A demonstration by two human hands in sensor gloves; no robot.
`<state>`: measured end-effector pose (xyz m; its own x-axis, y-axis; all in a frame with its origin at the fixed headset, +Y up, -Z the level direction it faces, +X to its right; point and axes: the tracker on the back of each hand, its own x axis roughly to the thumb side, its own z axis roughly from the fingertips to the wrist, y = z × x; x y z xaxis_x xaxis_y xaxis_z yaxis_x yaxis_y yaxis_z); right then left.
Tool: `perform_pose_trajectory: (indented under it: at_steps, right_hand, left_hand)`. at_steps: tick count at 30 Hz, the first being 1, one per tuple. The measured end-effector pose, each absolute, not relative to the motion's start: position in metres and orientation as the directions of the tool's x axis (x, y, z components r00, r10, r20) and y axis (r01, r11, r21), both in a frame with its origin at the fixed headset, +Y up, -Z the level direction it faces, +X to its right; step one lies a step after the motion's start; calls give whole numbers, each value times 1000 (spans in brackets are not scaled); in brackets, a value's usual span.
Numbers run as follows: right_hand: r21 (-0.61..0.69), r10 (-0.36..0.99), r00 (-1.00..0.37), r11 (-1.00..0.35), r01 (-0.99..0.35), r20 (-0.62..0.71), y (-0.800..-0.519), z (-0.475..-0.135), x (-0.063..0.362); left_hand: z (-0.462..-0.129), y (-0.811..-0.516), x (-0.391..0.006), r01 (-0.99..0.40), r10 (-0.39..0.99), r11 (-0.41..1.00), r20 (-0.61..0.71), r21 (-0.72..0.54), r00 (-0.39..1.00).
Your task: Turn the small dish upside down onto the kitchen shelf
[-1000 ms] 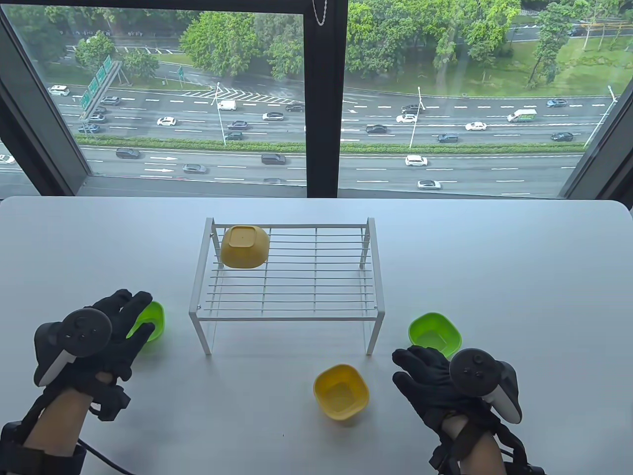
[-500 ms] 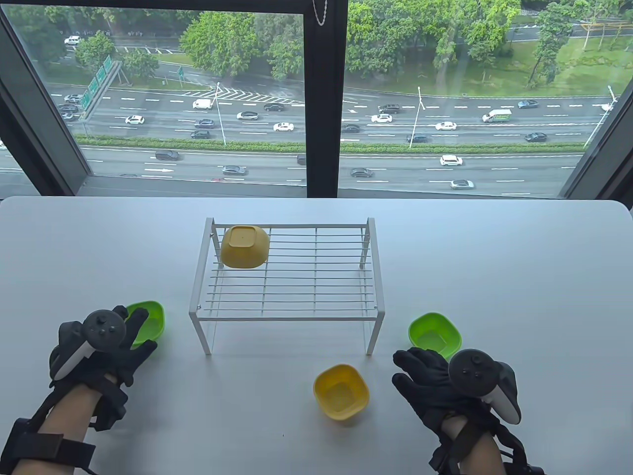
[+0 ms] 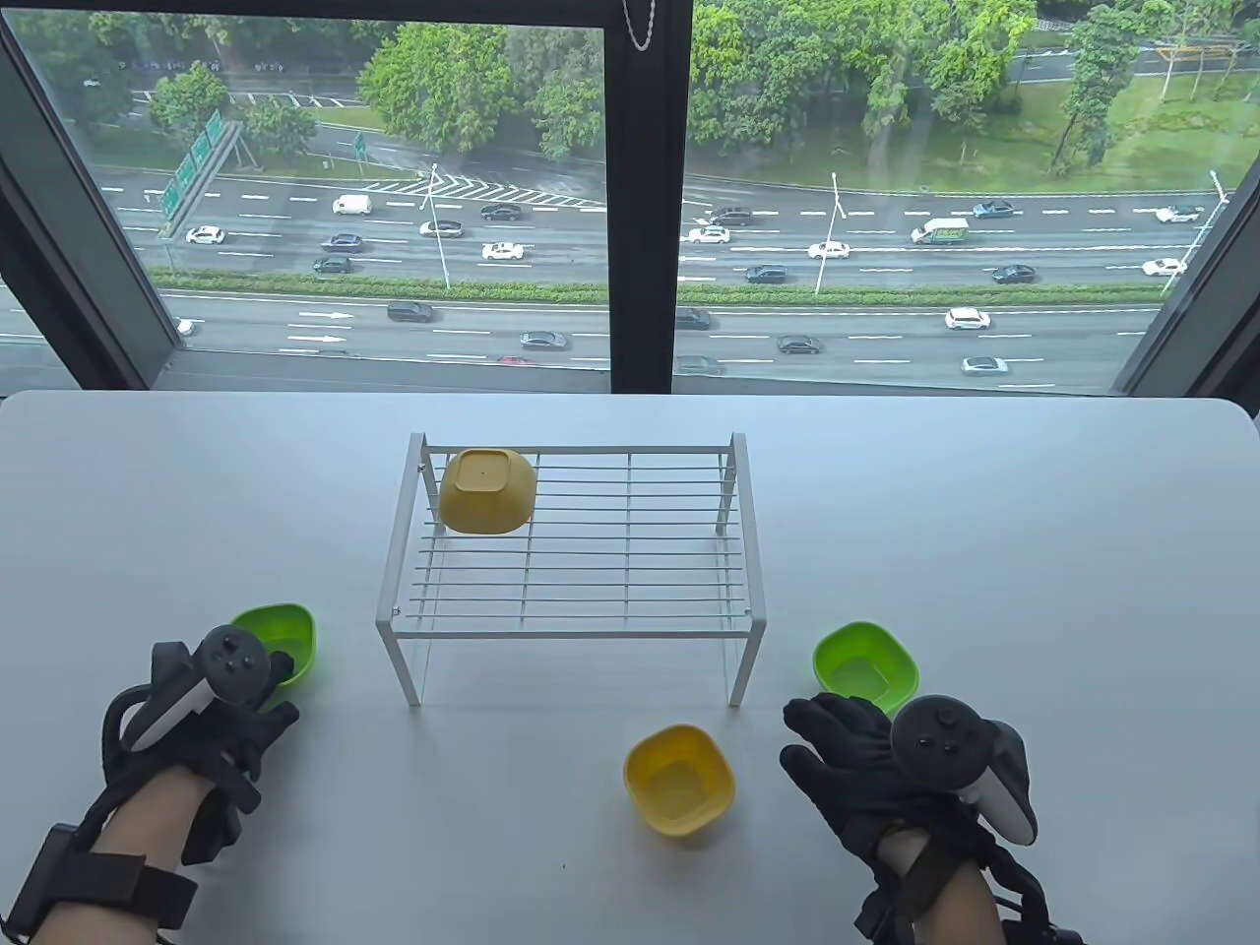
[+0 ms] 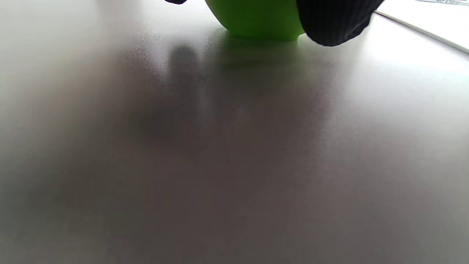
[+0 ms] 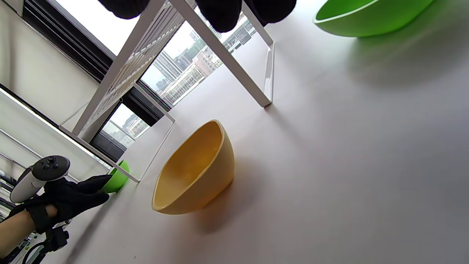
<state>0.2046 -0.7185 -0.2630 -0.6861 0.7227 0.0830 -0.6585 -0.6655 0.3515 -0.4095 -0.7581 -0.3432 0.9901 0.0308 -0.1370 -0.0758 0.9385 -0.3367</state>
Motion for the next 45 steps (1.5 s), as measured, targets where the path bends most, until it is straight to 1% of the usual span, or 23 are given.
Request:
perform_pose_trajectory:
  at_steps: [5, 7, 14, 19, 22, 24, 28, 33, 38, 45]
  right_hand:
    - [357, 720, -689, -667, -654, 84, -719, -264, 204]
    - [356, 724, -685, -663, -658, 81, -719, -263, 205]
    - [361, 728, -682, -656, -663, 71, -723, -261, 203]
    - [384, 716, -693, -665, -641, 83, -722, -267, 202]
    - [357, 730, -678, -656, -664, 80, -721, -267, 205]
    - [355, 738, -671, -648, -674, 74, -722, -265, 206]
    - [366, 725, -685, -658, -658, 74, -723, -263, 202]
    - [345, 721, -689, -666, -662, 70, -723, -262, 202]
    - [339, 710, -702, -677, -653, 66, -726, -261, 202]
    - [344, 698, -713, -687, -639, 70, -728, -262, 200]
  left_hand:
    - [-343, -753, -405, 0, -33, 968, -125, -251, 992]
    - [-343, -753, -404, -18, -12, 971, -124, -240, 992]
    - [-342, -750, -406, -16, -11, 976, -125, -215, 992]
    - [-343, -745, -411, -47, 21, 982, -144, -182, 989]
    - [-341, -740, -409, -36, 16, 988, -132, -150, 991]
    - [-340, -739, -406, -15, -4, 987, -120, -157, 993]
    - [-339, -736, -403, 9, -25, 990, -108, -142, 994]
    - [-335, -725, -401, -16, 7, 995, -84, -103, 996]
    - [-331, -712, -397, -73, 72, 997, -35, -33, 997]
    - [-325, -697, -384, -96, 96, 995, 45, -9, 994]
